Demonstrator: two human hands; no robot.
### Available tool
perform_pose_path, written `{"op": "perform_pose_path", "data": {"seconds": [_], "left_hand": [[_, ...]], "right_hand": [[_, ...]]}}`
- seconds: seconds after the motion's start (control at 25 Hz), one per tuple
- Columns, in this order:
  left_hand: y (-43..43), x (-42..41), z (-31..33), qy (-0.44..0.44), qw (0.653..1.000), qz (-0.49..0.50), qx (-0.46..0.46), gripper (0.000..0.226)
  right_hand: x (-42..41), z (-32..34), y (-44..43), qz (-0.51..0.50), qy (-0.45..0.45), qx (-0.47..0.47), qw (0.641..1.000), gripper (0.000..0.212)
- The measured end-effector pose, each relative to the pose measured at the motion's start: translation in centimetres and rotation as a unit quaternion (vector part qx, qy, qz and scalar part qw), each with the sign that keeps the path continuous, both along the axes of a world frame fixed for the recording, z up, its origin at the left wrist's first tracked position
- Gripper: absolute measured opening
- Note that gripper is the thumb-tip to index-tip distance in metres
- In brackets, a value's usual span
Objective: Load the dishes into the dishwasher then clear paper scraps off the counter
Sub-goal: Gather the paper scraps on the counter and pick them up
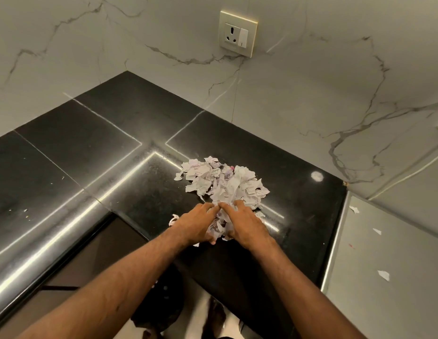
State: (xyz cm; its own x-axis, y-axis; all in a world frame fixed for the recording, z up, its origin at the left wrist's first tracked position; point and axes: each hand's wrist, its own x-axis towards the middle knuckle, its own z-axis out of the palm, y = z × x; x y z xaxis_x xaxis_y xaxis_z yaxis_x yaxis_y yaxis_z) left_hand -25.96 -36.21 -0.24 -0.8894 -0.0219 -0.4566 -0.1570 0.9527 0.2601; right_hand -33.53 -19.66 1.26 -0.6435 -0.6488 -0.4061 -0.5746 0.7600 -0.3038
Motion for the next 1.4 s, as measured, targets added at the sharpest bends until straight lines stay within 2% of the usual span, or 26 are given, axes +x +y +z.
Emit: {"op": "perform_pose_path", "data": {"seconds": [0.2,0.36,0.48,0.64,0.84,1.04,1.16,1.4], "left_hand": [[0.0,-0.1,-0.6,0.004,1.000,0.019,0.013,0.079],[1.1,-0.3,-0.5,0.046,0.996,0.066,0.029,0.036],[1.6,-1.0,0.4,0.071,0.992,0.097,0.046,0.018],[1.2,-1.7,2.7,0.155,0.981,0.085,0.079,0.020],[0.5,-1.0,6.6,0.239,0.957,0.105,0.125,0.012],[-1.7,3.1,9.5,0.291,0.937,0.121,0.152,0.017],[-4.5,7.6,9.4,0.278,0.938,0.150,0.145,0.014],[-9.8,19.7,4.1,0.196,0.941,0.245,0.124,0.018]], "right_hand": [[0.4,-0.8,-0.1,-0.003,0.032,-0.040,0.999,0.055],[0.5,-0.4,0.0,-0.013,0.046,-0.071,0.996,0.024],[-0.1,0.6,0.3,-0.042,0.051,-0.096,0.993,0.015],[-0.8,3.5,0.4,-0.082,0.076,-0.128,0.985,0.015],[-0.4,6.9,-0.5,-0.124,0.124,-0.156,0.972,0.017],[3.2,9.2,-3.4,-0.177,0.113,-0.215,0.954,0.019],[7.6,9.6,-6.3,-0.177,0.071,-0.236,0.953,0.017],[17.7,4.8,-12.8,-0.108,-0.006,-0.171,0.979,0.017]]}}
